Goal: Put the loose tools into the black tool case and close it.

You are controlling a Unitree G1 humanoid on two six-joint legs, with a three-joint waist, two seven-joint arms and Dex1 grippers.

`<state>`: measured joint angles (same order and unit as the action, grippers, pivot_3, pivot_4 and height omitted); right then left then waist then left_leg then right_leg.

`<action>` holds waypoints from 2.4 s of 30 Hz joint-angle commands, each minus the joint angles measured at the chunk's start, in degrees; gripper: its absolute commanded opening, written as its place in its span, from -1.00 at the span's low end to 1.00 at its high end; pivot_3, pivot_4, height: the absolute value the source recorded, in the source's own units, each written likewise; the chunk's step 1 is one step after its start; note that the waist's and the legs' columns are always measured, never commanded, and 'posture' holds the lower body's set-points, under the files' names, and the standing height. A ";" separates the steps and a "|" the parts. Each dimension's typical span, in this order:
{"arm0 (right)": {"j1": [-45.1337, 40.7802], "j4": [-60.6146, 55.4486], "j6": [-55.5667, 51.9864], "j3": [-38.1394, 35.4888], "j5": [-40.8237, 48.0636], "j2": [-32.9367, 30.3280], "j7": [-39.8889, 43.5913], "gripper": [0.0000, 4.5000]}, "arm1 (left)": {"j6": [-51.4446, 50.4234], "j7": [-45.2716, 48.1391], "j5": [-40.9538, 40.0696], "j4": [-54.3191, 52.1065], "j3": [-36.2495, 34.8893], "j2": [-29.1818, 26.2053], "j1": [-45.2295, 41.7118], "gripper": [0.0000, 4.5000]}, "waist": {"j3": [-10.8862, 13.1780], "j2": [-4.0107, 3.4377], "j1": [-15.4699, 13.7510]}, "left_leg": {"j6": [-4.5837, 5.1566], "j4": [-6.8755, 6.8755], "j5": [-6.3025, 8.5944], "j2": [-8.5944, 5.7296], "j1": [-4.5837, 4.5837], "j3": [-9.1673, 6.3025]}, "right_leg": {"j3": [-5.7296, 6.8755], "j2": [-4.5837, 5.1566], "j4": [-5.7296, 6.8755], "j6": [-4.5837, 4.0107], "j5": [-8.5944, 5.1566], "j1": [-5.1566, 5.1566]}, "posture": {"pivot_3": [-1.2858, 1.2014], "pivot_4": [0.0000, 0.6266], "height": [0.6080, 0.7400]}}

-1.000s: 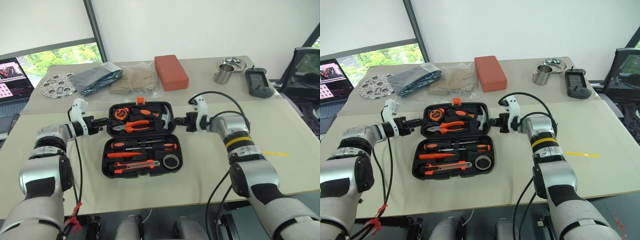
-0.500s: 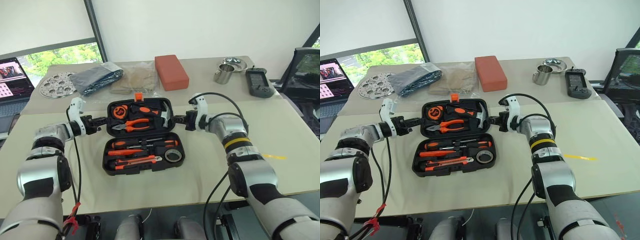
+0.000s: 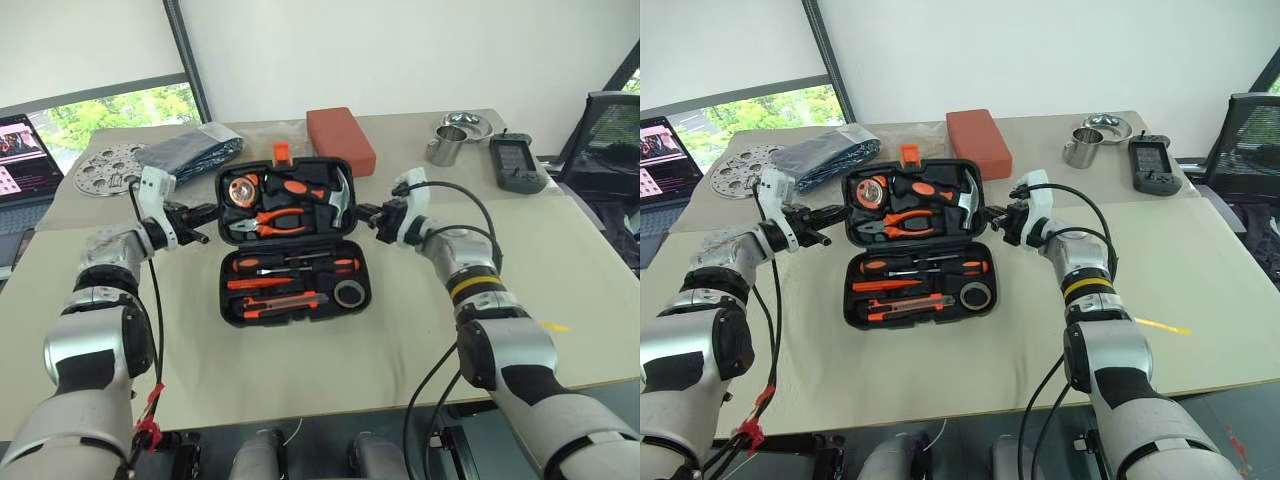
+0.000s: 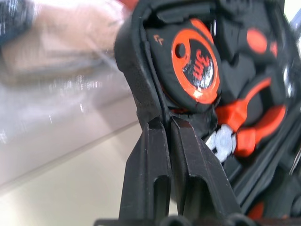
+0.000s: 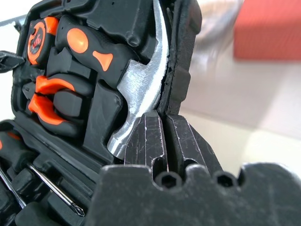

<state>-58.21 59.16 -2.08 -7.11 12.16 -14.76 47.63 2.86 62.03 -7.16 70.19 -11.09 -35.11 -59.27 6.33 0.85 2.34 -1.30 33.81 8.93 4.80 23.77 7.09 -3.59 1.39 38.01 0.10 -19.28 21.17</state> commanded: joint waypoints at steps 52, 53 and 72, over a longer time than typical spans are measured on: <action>34.70 -64.73 -31.23 19.05 17.09 -17.05 -2.88 -1.00 | -21.67 11.51 -4.39 -41.53 6.17 0.76 31.35 -0.35 | 0.24 0.32 -1.41 | 0.94 0.05 0.76 0.01 -1.46 0.81 | 0.62 1.00 -0.28 0.16 -0.11 -1.05 | 0.03 -0.52 1.00; 32.87 -62.48 -30.30 18.96 15.35 -15.50 -3.96 -1.00 | -22.37 12.00 -4.72 -43.00 6.80 0.87 31.71 -0.46 | 0.22 0.33 -1.23 | 0.94 0.05 0.76 0.02 -1.47 0.80 | 0.61 0.98 -0.27 0.15 -0.10 -1.04 | 0.03 -0.52 1.00; 30.74 -51.17 -16.34 8.56 5.83 -12.71 -4.66 -0.87 | -31.84 14.69 -14.57 -57.96 1.72 -5.87 35.49 -1.00 | 0.17 0.18 -1.56 | 0.90 0.03 0.75 0.06 -1.11 0.78 | 0.65 0.99 -0.42 0.11 -0.07 -0.91 | 0.03 -0.52 1.00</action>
<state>-29.11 16.60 -14.48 2.45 14.46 -26.49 39.95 -28.69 74.53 -18.29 14.32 -6.30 -38.77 -21.82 6.50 1.02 0.78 -0.41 33.82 9.70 4.87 22.68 7.82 -2.95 2.37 37.55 0.20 -19.35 20.28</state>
